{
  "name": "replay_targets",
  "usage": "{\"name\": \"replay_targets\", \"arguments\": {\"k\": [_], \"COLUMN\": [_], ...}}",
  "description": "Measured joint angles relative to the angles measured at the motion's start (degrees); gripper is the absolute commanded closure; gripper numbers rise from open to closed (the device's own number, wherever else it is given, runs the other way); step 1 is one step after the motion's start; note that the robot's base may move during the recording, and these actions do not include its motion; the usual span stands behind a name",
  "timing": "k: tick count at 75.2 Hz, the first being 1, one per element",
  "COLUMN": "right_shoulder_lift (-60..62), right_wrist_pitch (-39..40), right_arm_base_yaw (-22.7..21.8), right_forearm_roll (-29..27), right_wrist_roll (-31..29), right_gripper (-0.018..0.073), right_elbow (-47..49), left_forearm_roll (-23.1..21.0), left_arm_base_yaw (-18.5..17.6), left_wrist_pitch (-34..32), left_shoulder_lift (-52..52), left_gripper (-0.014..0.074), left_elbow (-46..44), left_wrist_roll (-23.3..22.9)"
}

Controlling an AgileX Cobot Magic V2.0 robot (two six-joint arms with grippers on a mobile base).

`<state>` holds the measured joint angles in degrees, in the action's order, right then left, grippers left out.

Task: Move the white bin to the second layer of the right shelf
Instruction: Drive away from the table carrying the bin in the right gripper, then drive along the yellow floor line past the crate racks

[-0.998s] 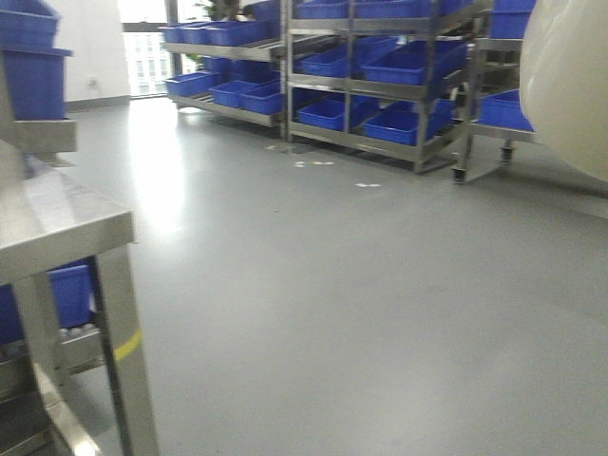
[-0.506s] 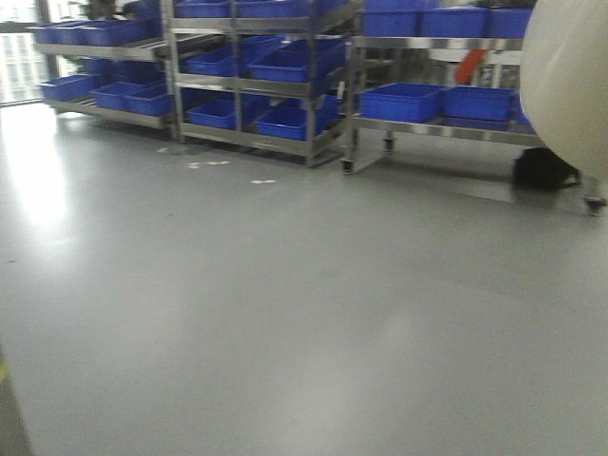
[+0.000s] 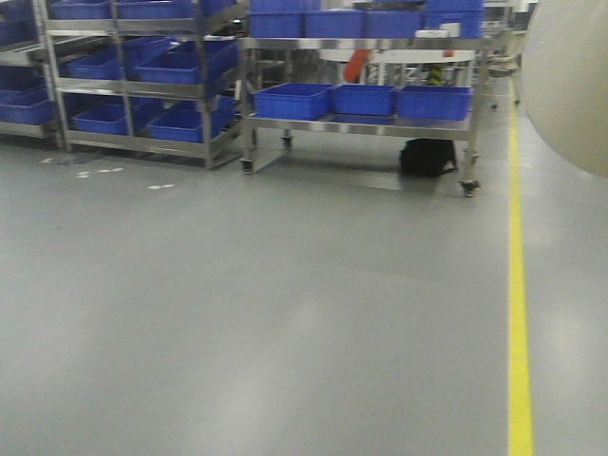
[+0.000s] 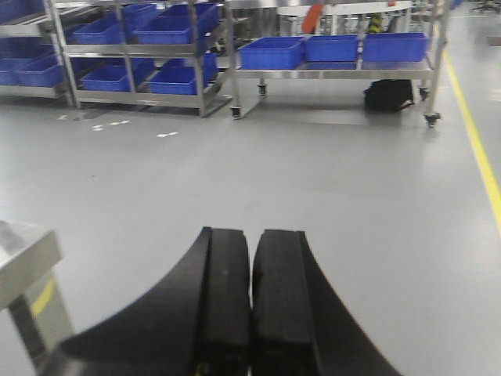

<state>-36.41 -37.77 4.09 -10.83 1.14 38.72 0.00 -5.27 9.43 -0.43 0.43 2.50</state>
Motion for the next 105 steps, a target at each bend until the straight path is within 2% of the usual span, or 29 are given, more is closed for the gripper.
{"name": "replay_targets", "arguments": {"k": [105], "right_shoulder_lift": [0.0], "right_wrist_pitch": [0.0], "right_arm_base_yaw": [0.0], "right_forearm_roll": [0.0], "right_wrist_roll": [0.0], "right_gripper": [0.0503], "right_elbow": [0.0], "left_forearm_roll": [0.0], "left_arm_base_yaw": [0.0], "left_wrist_pitch": [0.0], "left_shoulder_lift": [0.0], "left_gripper": [0.0512], "left_elbow": [0.0], "left_wrist_roll": [0.0]}}
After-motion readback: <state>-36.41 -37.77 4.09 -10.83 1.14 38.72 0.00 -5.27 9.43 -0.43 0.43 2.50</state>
